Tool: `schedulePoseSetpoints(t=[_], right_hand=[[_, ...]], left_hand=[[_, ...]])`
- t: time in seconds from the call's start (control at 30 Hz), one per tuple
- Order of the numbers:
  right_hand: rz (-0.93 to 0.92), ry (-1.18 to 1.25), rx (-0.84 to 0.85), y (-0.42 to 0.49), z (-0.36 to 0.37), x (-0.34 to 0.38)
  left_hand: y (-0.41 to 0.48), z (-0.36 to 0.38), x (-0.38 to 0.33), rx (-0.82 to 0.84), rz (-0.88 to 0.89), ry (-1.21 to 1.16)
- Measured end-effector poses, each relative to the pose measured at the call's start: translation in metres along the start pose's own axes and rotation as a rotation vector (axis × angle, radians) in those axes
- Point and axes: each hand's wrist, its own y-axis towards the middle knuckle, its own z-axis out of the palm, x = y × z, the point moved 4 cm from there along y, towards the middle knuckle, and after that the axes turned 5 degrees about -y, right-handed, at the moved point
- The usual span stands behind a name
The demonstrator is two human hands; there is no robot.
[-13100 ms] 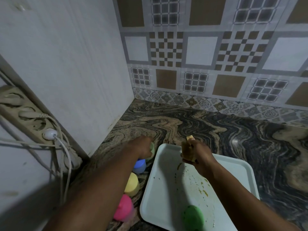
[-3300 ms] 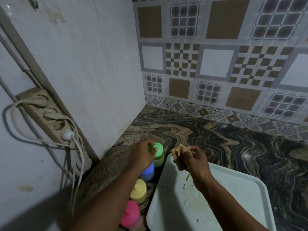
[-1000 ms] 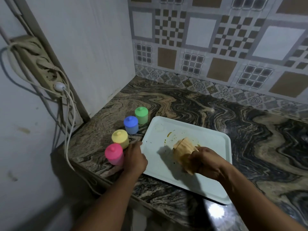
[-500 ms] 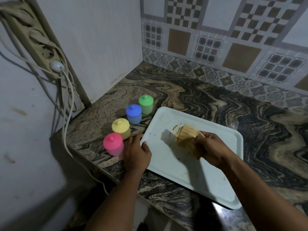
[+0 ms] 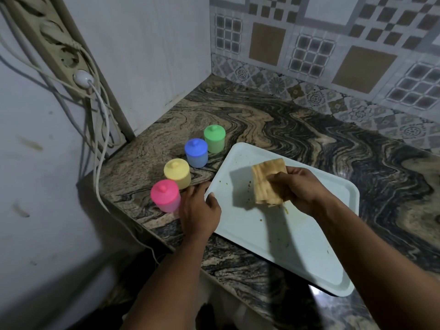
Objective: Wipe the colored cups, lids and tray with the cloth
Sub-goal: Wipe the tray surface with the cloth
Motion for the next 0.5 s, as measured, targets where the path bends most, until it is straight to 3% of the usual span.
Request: schedulePoseSetpoints(t=[0.17,0.3,0.43,0.5], right_hand=[[-0.393,-0.668,-0.21,0.036,0.016,0.053],[-0.576,-1.157,-0.376,0.064,0.044,0.079],[-0.573,-1.39,-0.293,0.07,0.08,0.045],[-0.569,-1.39,-0.354,0.071,0.085,0.021]], left_hand=[[0.0,0.0,0.001,-0.022,0.007,-0.016],[0.0,0.0,0.001,-0.036,-0.007,-0.012],[0.0,0.001,0.003,-0.048,-0.004,-0.021],[0.0,0.002,0.003,-0.052,0.002,-0.018]])
